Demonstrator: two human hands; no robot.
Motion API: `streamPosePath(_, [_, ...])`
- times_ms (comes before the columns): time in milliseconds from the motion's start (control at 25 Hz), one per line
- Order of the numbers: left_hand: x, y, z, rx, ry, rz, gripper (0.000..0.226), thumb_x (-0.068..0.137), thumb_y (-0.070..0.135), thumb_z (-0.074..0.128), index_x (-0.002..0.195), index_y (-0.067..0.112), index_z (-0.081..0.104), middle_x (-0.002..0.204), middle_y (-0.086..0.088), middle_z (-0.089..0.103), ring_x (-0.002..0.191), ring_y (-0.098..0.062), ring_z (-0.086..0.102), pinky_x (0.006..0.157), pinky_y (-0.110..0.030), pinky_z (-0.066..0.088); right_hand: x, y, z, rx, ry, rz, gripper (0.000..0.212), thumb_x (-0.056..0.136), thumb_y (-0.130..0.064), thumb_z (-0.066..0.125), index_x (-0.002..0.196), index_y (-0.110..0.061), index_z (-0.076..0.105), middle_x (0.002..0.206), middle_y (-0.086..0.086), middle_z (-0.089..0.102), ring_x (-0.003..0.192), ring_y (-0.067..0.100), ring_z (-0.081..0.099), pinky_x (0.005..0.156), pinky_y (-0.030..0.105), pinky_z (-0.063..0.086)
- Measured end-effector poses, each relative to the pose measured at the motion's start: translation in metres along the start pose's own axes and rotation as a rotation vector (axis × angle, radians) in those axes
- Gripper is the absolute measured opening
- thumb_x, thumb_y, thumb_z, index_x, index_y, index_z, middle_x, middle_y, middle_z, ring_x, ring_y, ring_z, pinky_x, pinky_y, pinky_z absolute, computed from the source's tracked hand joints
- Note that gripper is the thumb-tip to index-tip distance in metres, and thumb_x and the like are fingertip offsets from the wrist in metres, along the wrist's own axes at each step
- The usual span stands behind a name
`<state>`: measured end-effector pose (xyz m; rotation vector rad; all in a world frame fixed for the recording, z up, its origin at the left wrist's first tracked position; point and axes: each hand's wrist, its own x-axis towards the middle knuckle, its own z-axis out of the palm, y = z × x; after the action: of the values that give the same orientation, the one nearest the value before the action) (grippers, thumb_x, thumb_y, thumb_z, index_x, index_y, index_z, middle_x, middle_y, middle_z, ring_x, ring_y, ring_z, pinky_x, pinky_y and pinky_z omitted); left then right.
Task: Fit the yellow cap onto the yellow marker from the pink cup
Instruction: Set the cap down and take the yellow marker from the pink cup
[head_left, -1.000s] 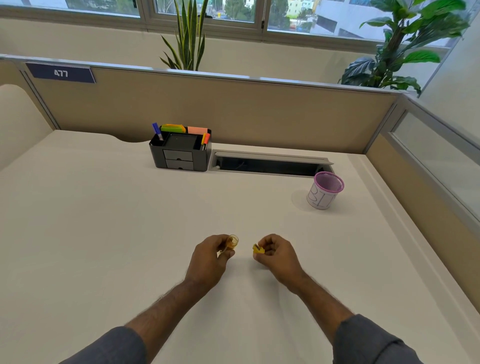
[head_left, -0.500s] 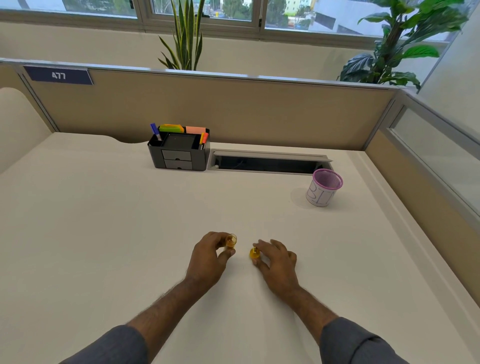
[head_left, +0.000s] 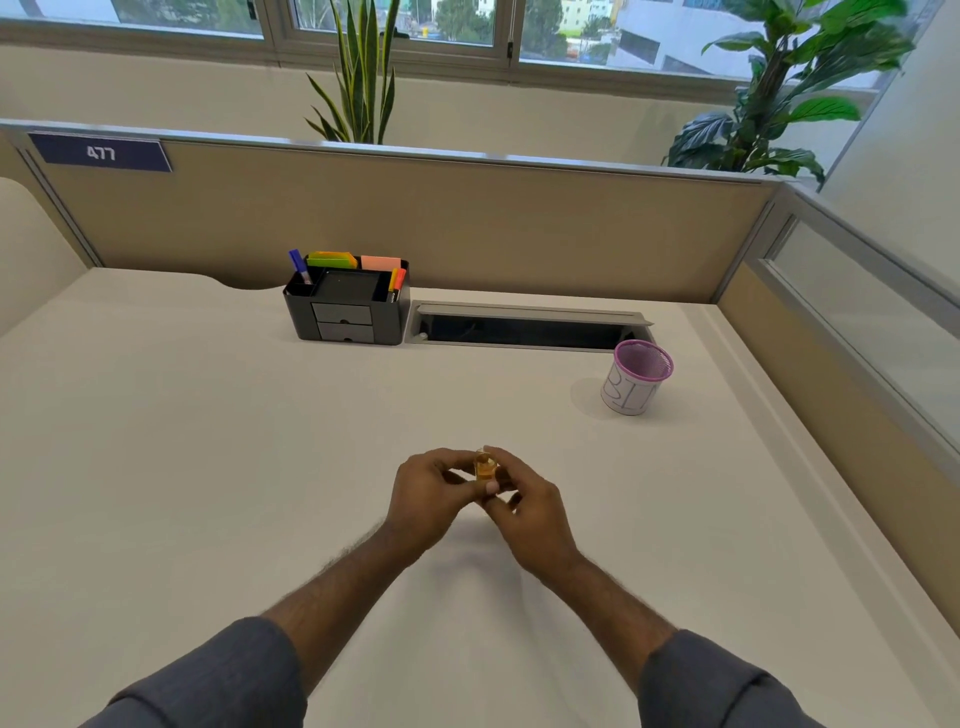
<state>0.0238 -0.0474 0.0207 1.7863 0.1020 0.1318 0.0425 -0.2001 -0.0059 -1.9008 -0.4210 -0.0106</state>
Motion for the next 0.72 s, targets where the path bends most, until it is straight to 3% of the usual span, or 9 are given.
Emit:
streamPosePath(120, [0.009, 0.001, -0.001, 0.020, -0.002, 0.026, 0.035, 0.063, 0.029, 0.089, 0.095, 0.035, 0.076, 0.090, 0.009, 0.077, 0.080, -0.009, 0.073, 0.074, -0.028, 0.056, 0.006, -0.005, -0.002, 0.053, 0.062, -0.005, 0.043, 0.086, -0.008, 0.065, 0.122, -0.030, 0.061, 0.100, -0.022, 0.069, 0.088, 0.009, 0.065, 0.063, 0.018, 0.050])
streamPosePath(200, [0.015, -0.005, -0.006, 0.192, 0.051, 0.045, 0.049, 0.067, 0.042, 0.084, 0.112, 0.031, 0.069, 0.102, 0.010, 0.074, 0.093, -0.006, 0.068, 0.082, -0.025, 0.054, 0.013, -0.005, -0.011, 0.032, 0.121, 0.009, 0.042, 0.085, -0.010, 0.069, 0.122, -0.028, 0.060, 0.096, -0.015, 0.070, 0.083, 0.009, 0.065, 0.062, 0.019, 0.051])
streamPosePath(280, [0.019, -0.021, -0.016, 0.443, 0.136, 0.067, 0.050, 0.083, 0.047, 0.069, 0.127, 0.024, 0.059, 0.124, 0.005, 0.066, 0.114, -0.013, 0.061, 0.095, -0.029, 0.048, 0.023, -0.002, -0.029, -0.007, 0.187, 0.037, 0.042, 0.083, -0.011, 0.072, 0.121, -0.025, 0.059, 0.092, -0.011, 0.069, 0.080, 0.007, 0.064, 0.065, 0.018, 0.050])
streamPosePath(440, [0.022, -0.056, -0.031, 0.783, 0.098, 0.029, 0.061, 0.098, 0.047, 0.041, 0.149, 0.016, 0.030, 0.157, -0.004, 0.035, 0.148, -0.020, 0.023, 0.118, -0.038, 0.025, 0.049, 0.009, -0.081, -0.144, 0.278, 0.043, 0.040, 0.083, -0.008, 0.071, 0.120, -0.021, 0.060, 0.087, -0.001, 0.068, 0.074, 0.007, 0.061, 0.068, 0.018, 0.048])
streamPosePath(560, [0.022, -0.070, -0.027, 0.873, 0.049, 0.032, 0.067, 0.099, 0.049, 0.031, 0.153, 0.015, 0.014, 0.164, -0.001, 0.016, 0.152, -0.017, 0.005, 0.123, -0.035, 0.010, 0.069, 0.020, -0.120, -0.237, 0.319, 0.070, 0.041, 0.085, -0.008, 0.070, 0.124, -0.015, 0.061, 0.100, 0.003, 0.069, 0.083, 0.015, 0.062, 0.075, 0.023, 0.049])
streamPosePath(720, [0.020, -0.083, -0.020, 0.939, -0.008, 0.033, 0.069, 0.099, 0.051, 0.027, 0.154, 0.015, 0.005, 0.165, 0.001, 0.005, 0.151, -0.014, -0.003, 0.123, -0.032, 0.001, 0.099, 0.030, -0.167, -0.374, 0.388, 0.119, 0.037, 0.088, -0.016, 0.067, 0.125, -0.020, 0.063, 0.111, 0.009, 0.071, 0.095, 0.027, 0.065, 0.078, 0.028, 0.048])
